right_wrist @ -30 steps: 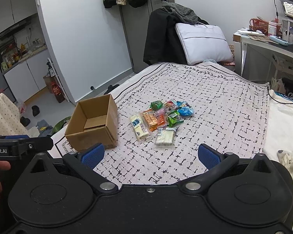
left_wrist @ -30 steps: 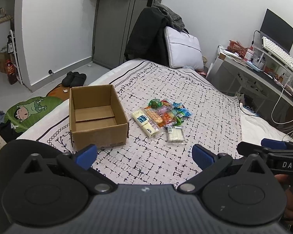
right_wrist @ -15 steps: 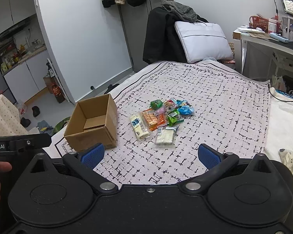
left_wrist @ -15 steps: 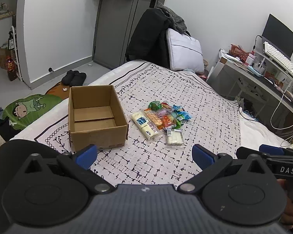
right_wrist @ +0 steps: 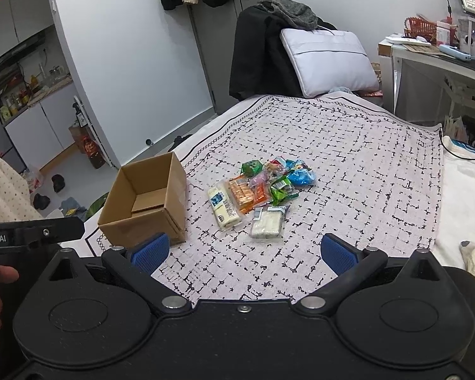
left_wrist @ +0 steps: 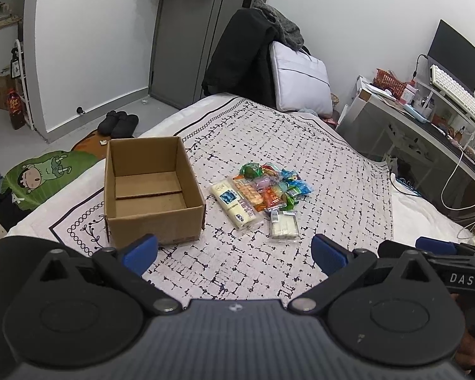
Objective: Organize snacks
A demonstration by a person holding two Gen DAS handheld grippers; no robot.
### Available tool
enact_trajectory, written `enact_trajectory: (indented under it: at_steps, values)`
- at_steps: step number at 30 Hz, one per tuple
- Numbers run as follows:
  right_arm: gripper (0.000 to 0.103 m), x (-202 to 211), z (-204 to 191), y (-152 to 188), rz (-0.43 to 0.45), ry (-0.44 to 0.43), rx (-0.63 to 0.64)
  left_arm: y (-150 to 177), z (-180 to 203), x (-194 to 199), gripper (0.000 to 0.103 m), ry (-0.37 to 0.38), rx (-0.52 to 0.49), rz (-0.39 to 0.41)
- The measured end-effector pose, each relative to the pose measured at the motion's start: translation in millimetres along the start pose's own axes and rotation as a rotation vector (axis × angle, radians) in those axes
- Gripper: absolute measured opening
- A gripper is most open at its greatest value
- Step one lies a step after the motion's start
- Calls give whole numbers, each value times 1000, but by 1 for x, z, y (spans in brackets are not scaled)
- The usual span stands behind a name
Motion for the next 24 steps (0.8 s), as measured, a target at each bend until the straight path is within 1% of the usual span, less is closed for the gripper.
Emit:
enact_trajectory:
  at_steps: [13, 19, 24]
  values:
    - [103, -24, 26, -12, -29, -30, -55, -14, 9, -26, 102, -11, 24, -21]
    - [102, -43, 42, -16, -63, -58, -98, -21, 13, -42, 102, 1, 55, -27]
    - [100, -57, 53, -21, -73, -83, -109, -26, 14, -55, 100, -1, 86, -38]
Point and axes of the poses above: each gripper's, at about its wrist camera, not at the fingertips, and x roughly against the way its jaws point, z to its right, y to its underside, the point moved 2 cm from there along -x, roughly the way its jaws point, and after that the axes turned 8 degrees about -z, right-handed, at the moved point
